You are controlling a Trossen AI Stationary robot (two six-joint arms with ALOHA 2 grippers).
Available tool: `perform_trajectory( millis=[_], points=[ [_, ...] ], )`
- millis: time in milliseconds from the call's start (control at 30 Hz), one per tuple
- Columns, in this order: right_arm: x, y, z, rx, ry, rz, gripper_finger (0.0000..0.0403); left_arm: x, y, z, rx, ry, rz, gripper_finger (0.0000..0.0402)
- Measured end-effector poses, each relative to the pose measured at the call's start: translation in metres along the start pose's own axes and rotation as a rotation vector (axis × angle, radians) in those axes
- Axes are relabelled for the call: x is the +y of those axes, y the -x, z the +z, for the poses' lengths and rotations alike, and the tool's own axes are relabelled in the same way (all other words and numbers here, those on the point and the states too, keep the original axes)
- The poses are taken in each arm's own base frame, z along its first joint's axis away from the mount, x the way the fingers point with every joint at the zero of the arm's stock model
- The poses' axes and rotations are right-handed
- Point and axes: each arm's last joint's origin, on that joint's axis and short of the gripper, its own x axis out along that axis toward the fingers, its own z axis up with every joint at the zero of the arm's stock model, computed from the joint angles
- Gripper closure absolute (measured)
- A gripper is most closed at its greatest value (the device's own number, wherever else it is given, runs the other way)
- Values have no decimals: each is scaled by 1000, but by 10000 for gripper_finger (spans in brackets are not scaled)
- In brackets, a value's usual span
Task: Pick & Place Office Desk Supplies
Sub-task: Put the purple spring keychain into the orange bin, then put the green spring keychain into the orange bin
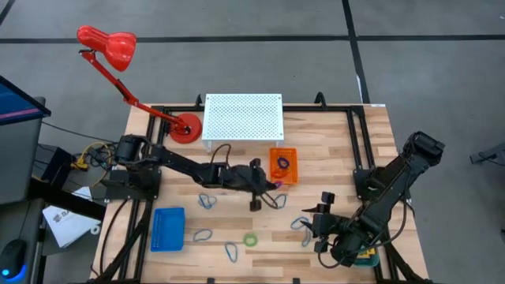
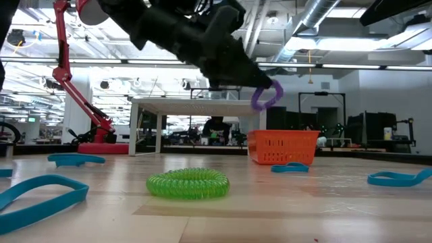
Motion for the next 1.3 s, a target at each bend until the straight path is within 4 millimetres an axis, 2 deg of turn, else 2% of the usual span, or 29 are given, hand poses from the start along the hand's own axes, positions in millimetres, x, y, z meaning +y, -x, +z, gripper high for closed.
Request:
perform_trajectory(
  millis=[200,433,733,900,1167,1300],
  points=[
    [0,0,0,-6,0,-7,246,26,-2,12,-120,59,60,398],
    [0,0,0,-7,8,-8,246,56,-8,7,-112,154,54,398],
    [-3,-3,2,0,7,-24,246,67,-13,2,-115,244,34,392],
    [-4,-4,2,2,6,-27,246,68,-12,6,-150,261,41,358],
    [-4,-4,2,2,7,-27,246,68,-11,10,-197,263,41,268],
    [-4,-4,2,4,8,-28,246,68,-11,10,-192,240,34,238]
  ],
)
